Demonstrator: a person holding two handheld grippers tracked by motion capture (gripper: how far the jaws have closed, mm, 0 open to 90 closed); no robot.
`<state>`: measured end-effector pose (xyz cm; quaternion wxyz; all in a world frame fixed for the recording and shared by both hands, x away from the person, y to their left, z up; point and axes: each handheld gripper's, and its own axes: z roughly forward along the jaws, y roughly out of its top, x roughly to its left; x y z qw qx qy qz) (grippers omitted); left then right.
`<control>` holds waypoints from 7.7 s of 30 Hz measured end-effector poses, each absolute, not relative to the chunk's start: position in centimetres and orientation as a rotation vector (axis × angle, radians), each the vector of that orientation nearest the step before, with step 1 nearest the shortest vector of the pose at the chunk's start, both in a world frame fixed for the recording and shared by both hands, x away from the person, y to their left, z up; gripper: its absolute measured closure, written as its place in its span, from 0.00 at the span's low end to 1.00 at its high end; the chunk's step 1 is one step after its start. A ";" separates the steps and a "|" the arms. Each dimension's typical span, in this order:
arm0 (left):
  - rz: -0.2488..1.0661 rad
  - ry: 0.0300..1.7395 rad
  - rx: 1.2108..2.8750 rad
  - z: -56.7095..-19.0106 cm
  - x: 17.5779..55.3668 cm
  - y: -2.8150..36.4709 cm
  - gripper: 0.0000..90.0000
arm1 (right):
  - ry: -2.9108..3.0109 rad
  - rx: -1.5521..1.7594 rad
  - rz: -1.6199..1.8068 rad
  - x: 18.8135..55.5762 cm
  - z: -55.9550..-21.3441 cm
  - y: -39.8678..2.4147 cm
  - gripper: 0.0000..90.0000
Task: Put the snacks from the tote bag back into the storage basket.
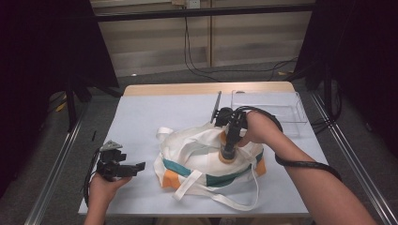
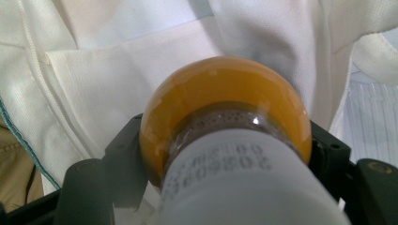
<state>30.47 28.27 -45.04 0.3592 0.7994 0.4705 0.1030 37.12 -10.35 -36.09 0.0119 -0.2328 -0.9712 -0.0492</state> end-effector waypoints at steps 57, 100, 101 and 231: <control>0.279 1.210 2.045 -44.7 30.4 28.2 0.08 | -3.020 -0.678 -0.064 37.3 -29.9 -11.2 0.34; 0.285 1.200 2.064 -44.8 30.4 28.2 0.08 | -2.997 -0.795 -0.105 39.4 -24.9 -13.5 0.34; 0.286 1.200 2.063 -44.8 30.4 28.2 0.08 | -2.997 -0.795 -0.105 39.4 -24.9 -13.5 0.34; 0.330 1.207 2.066 -44.8 29.7 28.0 0.05 | -2.940 -1.084 -0.102 48.0 -26.4 -17.6 0.34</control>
